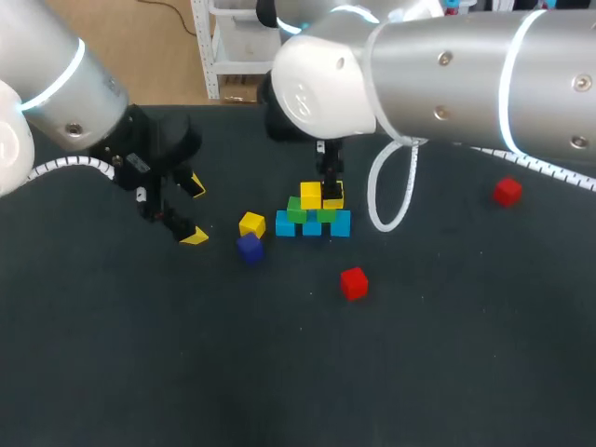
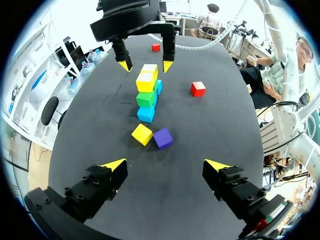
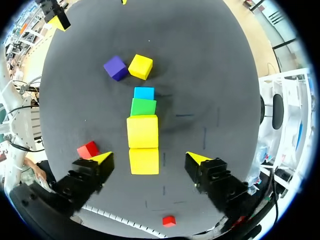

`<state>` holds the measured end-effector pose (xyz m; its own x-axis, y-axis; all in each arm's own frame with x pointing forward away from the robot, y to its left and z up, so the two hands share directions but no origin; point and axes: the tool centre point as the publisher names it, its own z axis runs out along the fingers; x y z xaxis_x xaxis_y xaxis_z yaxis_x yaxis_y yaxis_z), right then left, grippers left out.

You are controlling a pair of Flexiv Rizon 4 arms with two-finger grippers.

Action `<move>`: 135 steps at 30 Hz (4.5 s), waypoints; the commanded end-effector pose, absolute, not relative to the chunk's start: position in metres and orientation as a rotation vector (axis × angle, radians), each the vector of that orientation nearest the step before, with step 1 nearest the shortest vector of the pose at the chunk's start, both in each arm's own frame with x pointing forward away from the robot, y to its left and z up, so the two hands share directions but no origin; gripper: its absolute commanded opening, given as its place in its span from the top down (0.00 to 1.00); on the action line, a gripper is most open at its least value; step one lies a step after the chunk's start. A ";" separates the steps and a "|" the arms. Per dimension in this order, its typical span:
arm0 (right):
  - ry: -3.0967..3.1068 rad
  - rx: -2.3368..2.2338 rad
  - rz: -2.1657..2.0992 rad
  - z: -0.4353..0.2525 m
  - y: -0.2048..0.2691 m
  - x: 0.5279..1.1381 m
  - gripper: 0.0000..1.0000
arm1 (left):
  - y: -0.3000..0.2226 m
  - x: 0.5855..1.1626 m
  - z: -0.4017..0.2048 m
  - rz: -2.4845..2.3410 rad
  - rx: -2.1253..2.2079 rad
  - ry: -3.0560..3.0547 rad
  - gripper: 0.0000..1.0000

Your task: Place the blue cubes, place green cubes on the blue cubes, place the yellow cubes on the green cubes, then place the red cubes on the yellow cubes, and place purple cube on the red cubes.

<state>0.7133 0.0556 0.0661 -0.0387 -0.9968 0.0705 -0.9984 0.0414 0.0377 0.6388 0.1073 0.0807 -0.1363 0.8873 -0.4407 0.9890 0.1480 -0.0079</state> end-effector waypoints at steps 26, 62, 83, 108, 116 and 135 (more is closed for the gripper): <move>-2.330 2.096 0.005 0.085 0.012 0.693 1.00 | 0.108 0.639 0.080 -0.429 1.806 2.097 0.00; -2.258 2.104 -0.027 0.061 0.025 0.699 1.00 | 0.108 0.639 0.080 -0.429 1.806 2.097 0.00; -2.253 2.114 -0.025 0.062 0.031 0.701 1.00 | 0.108 0.639 0.080 -0.429 1.806 2.097 0.00; -2.258 2.110 -0.013 0.064 0.027 0.702 1.00 | 0.108 0.639 0.080 -0.429 1.806 2.097 0.00; -2.258 2.102 -0.001 0.061 0.024 0.705 1.00 | 0.108 0.639 0.080 -0.429 1.806 2.097 0.00; -2.254 2.111 0.007 0.060 0.027 0.712 1.00 | 0.108 0.639 0.080 -0.429 1.806 2.097 0.00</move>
